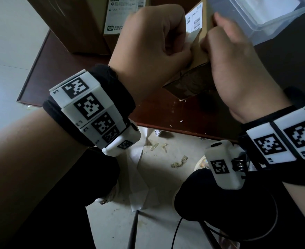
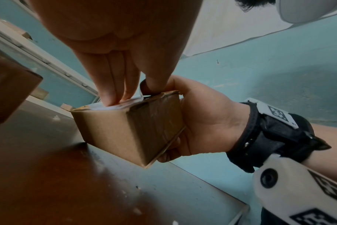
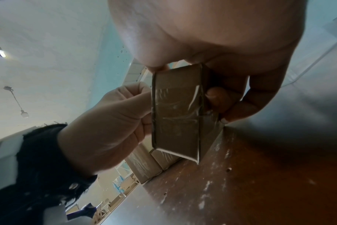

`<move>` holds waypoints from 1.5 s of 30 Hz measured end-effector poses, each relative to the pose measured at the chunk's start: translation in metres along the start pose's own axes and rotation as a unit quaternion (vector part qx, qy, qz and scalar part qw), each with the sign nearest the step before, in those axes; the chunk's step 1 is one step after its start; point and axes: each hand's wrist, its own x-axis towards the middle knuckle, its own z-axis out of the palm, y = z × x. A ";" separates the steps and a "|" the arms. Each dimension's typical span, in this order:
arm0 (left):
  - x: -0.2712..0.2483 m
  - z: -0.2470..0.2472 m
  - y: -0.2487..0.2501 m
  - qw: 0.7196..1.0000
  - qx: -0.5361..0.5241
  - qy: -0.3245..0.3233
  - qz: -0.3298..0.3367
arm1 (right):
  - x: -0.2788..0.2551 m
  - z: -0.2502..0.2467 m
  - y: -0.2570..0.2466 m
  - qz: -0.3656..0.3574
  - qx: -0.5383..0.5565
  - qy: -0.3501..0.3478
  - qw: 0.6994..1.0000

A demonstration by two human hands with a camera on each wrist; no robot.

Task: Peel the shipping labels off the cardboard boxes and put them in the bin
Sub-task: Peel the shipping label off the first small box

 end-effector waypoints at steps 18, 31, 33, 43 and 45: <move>0.001 -0.001 0.001 1.000 0.004 0.010 -0.001 | 0.003 -0.001 0.002 0.000 0.003 -0.001 1.000; 0.001 -0.002 0.004 1.000 0.015 -0.002 -0.009 | 0.000 -0.002 -0.002 0.017 -0.016 0.013 1.000; 0.001 -0.002 0.004 1.000 0.014 -0.002 -0.008 | -0.001 -0.001 -0.004 0.017 -0.011 0.012 1.000; 0.002 -0.002 0.003 1.000 0.006 0.002 -0.010 | 0.000 -0.002 -0.002 0.013 -0.020 0.004 1.000; 0.002 -0.002 0.003 1.000 0.006 0.001 -0.009 | -0.001 -0.002 -0.002 0.014 -0.023 0.004 1.000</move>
